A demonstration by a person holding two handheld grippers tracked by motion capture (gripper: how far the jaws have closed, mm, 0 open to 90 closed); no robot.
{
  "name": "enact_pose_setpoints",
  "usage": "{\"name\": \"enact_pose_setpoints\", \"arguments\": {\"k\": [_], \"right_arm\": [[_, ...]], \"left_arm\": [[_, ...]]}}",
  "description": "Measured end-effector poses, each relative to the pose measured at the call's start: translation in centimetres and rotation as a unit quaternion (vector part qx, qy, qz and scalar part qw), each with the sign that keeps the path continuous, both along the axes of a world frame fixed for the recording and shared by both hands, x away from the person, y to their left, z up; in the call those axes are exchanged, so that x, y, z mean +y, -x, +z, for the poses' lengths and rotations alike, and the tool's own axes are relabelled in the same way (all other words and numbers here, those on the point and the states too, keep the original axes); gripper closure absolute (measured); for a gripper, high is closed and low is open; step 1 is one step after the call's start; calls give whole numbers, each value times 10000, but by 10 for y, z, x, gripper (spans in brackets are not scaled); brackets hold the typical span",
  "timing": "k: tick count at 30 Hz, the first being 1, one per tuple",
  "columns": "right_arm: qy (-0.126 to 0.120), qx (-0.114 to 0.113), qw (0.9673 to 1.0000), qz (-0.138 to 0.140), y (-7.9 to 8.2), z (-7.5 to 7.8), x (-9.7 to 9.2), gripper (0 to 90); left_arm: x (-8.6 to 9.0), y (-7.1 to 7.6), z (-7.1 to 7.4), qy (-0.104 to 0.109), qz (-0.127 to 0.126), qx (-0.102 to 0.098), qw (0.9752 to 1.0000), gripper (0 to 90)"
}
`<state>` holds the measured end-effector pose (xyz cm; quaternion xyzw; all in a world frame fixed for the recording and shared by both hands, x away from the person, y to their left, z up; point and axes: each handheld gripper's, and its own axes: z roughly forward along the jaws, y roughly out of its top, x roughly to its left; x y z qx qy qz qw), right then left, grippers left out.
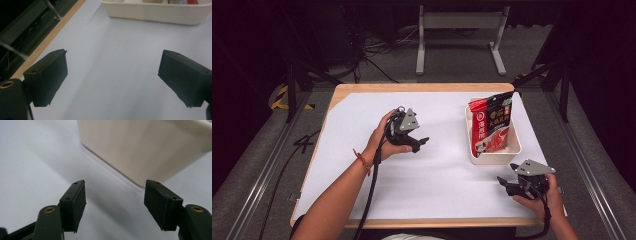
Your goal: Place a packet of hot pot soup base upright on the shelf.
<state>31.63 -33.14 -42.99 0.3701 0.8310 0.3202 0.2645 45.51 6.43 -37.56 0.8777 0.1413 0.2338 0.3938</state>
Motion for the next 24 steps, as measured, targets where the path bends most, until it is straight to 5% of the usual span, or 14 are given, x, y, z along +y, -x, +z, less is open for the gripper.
{"name": "enact_pose_setpoints", "arguments": {"k": [24], "right_arm": [[194,-41,9998,43,1,1,0,323]], "left_arm": [[52,35,-19,-240,135,35,9996,95]]}}
